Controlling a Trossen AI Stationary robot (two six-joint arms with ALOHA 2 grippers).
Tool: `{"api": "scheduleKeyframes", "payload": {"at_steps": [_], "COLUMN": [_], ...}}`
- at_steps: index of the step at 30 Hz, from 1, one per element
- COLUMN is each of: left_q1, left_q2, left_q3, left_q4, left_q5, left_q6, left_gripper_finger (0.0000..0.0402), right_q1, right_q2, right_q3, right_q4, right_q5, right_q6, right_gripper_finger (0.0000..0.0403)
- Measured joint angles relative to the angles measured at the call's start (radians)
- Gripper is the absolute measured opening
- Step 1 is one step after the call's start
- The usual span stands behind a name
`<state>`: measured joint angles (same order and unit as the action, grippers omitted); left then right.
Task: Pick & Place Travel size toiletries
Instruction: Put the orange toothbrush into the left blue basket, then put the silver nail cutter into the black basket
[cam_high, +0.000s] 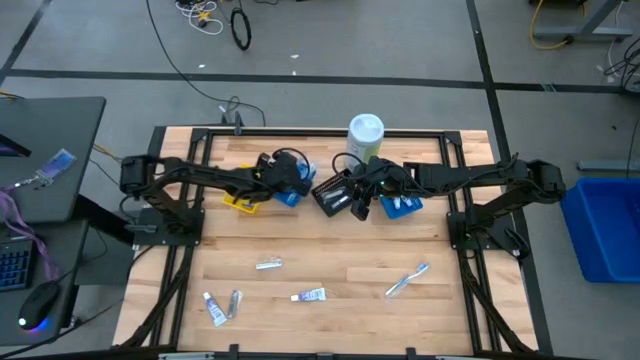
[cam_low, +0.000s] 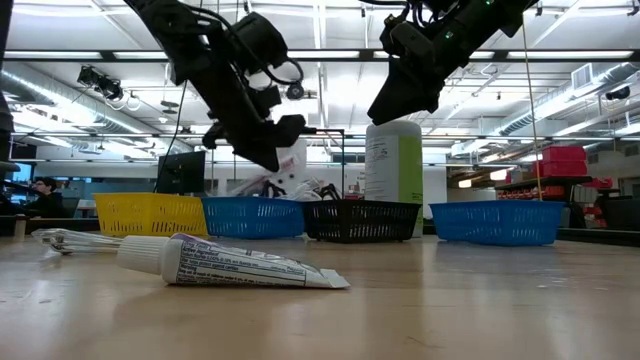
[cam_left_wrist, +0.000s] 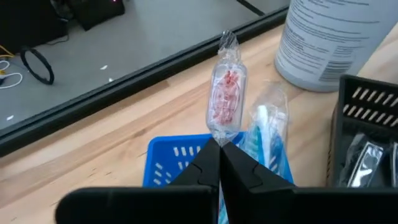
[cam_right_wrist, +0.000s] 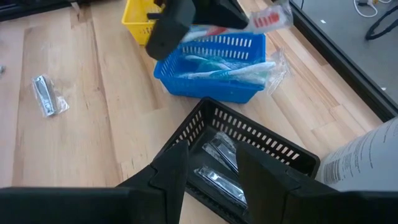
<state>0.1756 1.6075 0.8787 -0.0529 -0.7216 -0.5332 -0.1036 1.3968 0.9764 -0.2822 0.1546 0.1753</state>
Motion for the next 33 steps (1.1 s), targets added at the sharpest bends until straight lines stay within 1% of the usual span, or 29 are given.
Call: {"api": "scheduleKeyframes", "payload": {"at_steps": [3, 10, 15, 18, 21, 23, 29, 31, 33], "left_q1": [0.005, 0.024, 0.028, 0.021, 0.004, -0.01, -0.06, -0.087, -0.116], "left_q2": [0.018, 0.018, 0.018, 0.0, -0.059, -0.117, -0.31, -0.346, -0.362], "left_q3": [0.0, 0.0, 0.0, 0.0, 0.0, 0.0, 0.001, 0.001, 0.002], "left_q4": [0.009, 0.01, 0.008, -0.015, -0.05, -0.073, -0.229, -0.258, -0.303], "left_q5": [0.0, -0.021, 0.005, 0.008, 0.023, 0.08, 0.37, 0.446, 0.515], "left_q6": [0.018, 0.073, 0.091, 0.154, 0.174, 0.175, 0.18, 0.18, 0.177], "left_gripper_finger": [0.0015, 0.0072, 0.0103, 0.0115, 0.012, 0.012, 0.0121, 0.0121, 0.0121], "right_q1": [0.0, 0.0, 0.0, 0.0, 0.0, 0.0, 0.002, 0.002, 0.003], "right_q2": [0.0, 0.0, 0.0, 0.0, 0.0, 0.0, 0.0, 0.0, 0.0], "right_q3": [0.0, 0.0, 0.0, 0.0, 0.0, 0.0, 0.0, 0.0, 0.0], "right_q4": [0.001, 0.002, -0.001, -0.01, -0.04, -0.068, -0.163, -0.18, -0.186], "right_q5": [0.0, 0.0, 0.0, 0.0, 0.0, 0.0, -0.001, -0.015, -0.051], "right_q6": [0.0, 0.0, 0.008, -0.001, -0.008, -0.008, 0.004, 0.017, 0.019], "right_gripper_finger": [0.0145, 0.0146, 0.0144, 0.0146, 0.0145, 0.0144, 0.0143, 0.0142, 0.0142]}}
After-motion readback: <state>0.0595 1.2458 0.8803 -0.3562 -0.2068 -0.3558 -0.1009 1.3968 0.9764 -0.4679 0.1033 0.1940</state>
